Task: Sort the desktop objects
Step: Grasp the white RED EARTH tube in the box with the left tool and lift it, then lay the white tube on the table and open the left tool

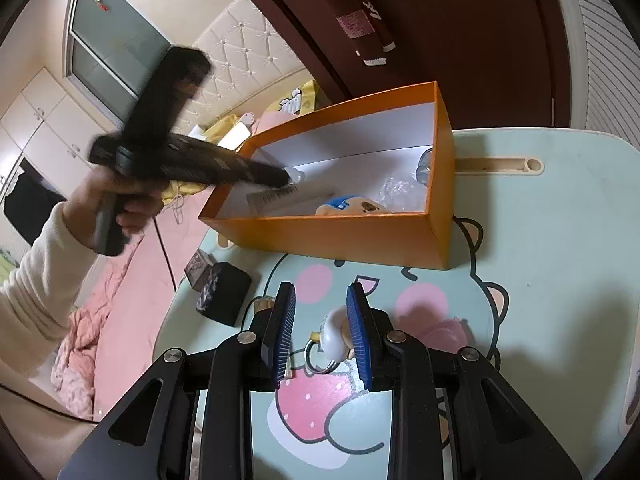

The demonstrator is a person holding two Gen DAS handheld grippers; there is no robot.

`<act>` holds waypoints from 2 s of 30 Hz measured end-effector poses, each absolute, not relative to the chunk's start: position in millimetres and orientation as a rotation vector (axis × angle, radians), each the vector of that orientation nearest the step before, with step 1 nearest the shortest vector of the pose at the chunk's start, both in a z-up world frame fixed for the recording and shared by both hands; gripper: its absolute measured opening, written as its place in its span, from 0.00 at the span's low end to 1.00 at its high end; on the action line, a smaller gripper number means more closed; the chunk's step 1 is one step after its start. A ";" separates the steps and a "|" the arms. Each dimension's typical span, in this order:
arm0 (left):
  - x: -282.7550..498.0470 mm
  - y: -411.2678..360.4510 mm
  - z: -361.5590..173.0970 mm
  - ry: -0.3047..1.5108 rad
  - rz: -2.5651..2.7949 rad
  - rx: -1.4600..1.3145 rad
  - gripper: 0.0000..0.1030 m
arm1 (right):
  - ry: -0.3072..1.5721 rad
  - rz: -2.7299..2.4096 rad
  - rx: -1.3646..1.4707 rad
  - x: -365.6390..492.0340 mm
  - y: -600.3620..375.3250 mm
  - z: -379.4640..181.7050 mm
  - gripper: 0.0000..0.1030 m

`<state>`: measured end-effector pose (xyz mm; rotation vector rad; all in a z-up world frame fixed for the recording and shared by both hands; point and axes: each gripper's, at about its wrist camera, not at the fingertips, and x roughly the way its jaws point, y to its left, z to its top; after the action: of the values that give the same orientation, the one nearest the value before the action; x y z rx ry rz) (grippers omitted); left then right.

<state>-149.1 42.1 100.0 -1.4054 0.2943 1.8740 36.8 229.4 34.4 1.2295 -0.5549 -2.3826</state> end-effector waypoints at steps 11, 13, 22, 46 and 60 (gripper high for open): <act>-163.1 107.1 41.7 0.476 1.819 -1.554 0.21 | -0.554 -2.345 1.245 35.8 216.6 34.1 0.27; -161.8 114.9 28.4 0.518 1.795 -1.585 0.22 | -0.558 -2.346 1.241 37.6 217.7 34.4 0.27; -156.7 130.8 35.1 0.670 1.927 -1.533 0.18 | -0.576 -2.345 1.248 39.1 225.3 30.7 0.27; -6.5 -33.5 104.0 -0.114 2.223 -1.390 0.17 | -0.495 -2.334 1.251 24.0 215.3 54.3 0.27; 29.7 -35.8 45.5 -0.073 2.410 -1.362 0.17 | -0.164 -2.104 1.970 -115.7 180.3 52.2 0.66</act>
<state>29.7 -35.8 45.5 -1.3622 -0.0731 2.4098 -115.7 180.3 52.2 1.9696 -0.1636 -2.1041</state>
